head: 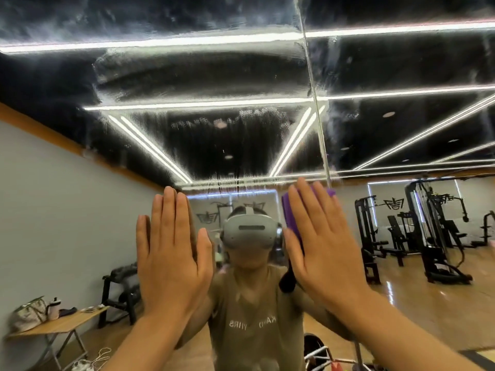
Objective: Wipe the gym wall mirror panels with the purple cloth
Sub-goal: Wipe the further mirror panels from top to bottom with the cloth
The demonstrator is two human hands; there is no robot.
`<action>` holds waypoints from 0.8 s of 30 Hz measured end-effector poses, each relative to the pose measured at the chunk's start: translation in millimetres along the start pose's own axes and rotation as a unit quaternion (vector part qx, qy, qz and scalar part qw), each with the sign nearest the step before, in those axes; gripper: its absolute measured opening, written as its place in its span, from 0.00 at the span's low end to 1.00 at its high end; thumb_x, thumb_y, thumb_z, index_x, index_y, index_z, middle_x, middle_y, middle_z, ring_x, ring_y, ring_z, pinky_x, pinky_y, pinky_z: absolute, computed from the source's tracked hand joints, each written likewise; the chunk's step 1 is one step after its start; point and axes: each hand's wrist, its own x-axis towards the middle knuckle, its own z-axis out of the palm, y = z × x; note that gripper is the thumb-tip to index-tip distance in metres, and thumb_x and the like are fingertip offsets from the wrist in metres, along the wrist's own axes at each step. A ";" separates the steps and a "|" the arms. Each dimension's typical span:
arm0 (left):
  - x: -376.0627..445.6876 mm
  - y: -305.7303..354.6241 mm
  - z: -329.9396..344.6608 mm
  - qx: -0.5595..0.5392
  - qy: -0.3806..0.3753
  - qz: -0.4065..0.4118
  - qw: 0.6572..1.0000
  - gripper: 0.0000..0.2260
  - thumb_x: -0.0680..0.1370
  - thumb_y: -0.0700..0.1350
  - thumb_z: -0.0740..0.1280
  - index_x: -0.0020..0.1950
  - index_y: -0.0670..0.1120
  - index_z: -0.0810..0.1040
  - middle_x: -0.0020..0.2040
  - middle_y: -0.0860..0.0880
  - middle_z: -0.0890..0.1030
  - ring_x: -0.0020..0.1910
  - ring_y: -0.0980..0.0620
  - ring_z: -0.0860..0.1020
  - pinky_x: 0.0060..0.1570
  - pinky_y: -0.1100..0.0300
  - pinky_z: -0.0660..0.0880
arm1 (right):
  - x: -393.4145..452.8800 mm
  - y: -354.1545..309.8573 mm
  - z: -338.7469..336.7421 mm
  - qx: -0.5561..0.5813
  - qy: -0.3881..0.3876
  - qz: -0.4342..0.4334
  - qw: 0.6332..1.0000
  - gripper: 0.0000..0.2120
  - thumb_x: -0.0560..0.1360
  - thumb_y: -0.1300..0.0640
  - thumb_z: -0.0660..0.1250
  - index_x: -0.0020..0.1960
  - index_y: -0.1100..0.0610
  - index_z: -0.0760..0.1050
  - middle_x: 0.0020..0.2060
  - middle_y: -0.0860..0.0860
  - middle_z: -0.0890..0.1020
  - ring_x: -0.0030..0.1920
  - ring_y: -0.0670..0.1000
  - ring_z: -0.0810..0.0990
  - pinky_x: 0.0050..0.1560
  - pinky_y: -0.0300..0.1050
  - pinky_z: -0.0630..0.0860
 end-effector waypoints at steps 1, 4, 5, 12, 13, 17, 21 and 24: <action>0.0 0.5 -0.8 -0.001 -0.003 -0.001 1.000 0.29 0.83 0.53 0.49 0.82 0.43 0.52 0.83 0.46 0.52 0.82 0.49 0.49 0.79 0.54 0.41 | -20.0 -2.0 -0.8 -0.009 -0.009 -0.009 1.000 0.31 0.83 0.47 0.52 0.82 0.58 0.52 0.82 0.54 0.53 0.82 0.55 0.50 0.80 0.52 0.47; 0.3 1.4 -3.4 -0.004 -0.015 -0.002 1.000 0.29 0.83 0.53 0.49 0.83 0.44 0.51 0.83 0.47 0.50 0.82 0.50 0.47 0.79 0.54 0.40 | -66.4 -2.7 -3.3 -0.042 -0.035 -0.051 0.997 0.31 0.83 0.47 0.52 0.82 0.57 0.53 0.82 0.55 0.55 0.81 0.57 0.53 0.80 0.53 0.47; 0.3 1.3 -3.8 -0.004 -0.019 -0.002 1.000 0.29 0.83 0.53 0.49 0.83 0.44 0.51 0.83 0.47 0.50 0.82 0.50 0.47 0.79 0.54 0.40 | -76.1 -1.7 -4.2 -0.049 -0.044 -0.065 0.996 0.31 0.83 0.47 0.52 0.82 0.57 0.54 0.82 0.55 0.56 0.81 0.57 0.54 0.80 0.53 0.47; 1.6 0.8 -4.9 0.004 -0.011 -0.003 1.000 0.30 0.82 0.52 0.49 0.82 0.41 0.53 0.83 0.45 0.53 0.82 0.48 0.49 0.79 0.51 0.42 | -63.5 6.6 -9.2 -0.046 -0.056 -0.113 0.991 0.29 0.85 0.46 0.49 0.82 0.58 0.54 0.81 0.55 0.57 0.81 0.57 0.56 0.78 0.57 0.54; 1.7 0.8 -4.8 0.005 -0.009 -0.002 1.000 0.30 0.82 0.53 0.49 0.82 0.41 0.54 0.83 0.45 0.53 0.82 0.48 0.50 0.79 0.51 0.42 | -49.2 9.0 -8.8 -0.040 -0.050 -0.108 0.992 0.29 0.84 0.46 0.50 0.82 0.58 0.55 0.81 0.56 0.58 0.81 0.57 0.56 0.78 0.58 0.54; 2.3 0.7 -4.5 0.008 -0.002 0.000 1.000 0.30 0.82 0.53 0.50 0.82 0.41 0.54 0.82 0.44 0.54 0.82 0.47 0.51 0.79 0.52 0.42 | 33.2 18.2 -5.7 -0.006 -0.026 -0.058 0.998 0.30 0.84 0.47 0.52 0.82 0.58 0.54 0.81 0.56 0.57 0.81 0.57 0.53 0.81 0.52 0.45; 2.3 -0.7 -3.9 0.005 0.000 -0.002 1.000 0.30 0.83 0.53 0.49 0.82 0.41 0.54 0.83 0.45 0.53 0.82 0.48 0.50 0.79 0.52 0.41 | 72.6 18.2 -5.7 0.011 -0.013 -0.010 1.000 0.30 0.83 0.47 0.51 0.82 0.57 0.52 0.81 0.55 0.55 0.82 0.56 0.51 0.81 0.51 0.42; 1.5 -0.8 -5.0 0.005 -0.001 -0.002 1.000 0.29 0.83 0.53 0.49 0.82 0.41 0.54 0.83 0.44 0.54 0.82 0.47 0.50 0.79 0.53 0.41 | 42.7 8.2 -2.7 0.028 0.007 0.003 1.000 0.30 0.84 0.48 0.52 0.82 0.57 0.52 0.81 0.55 0.55 0.82 0.56 0.50 0.81 0.52 0.43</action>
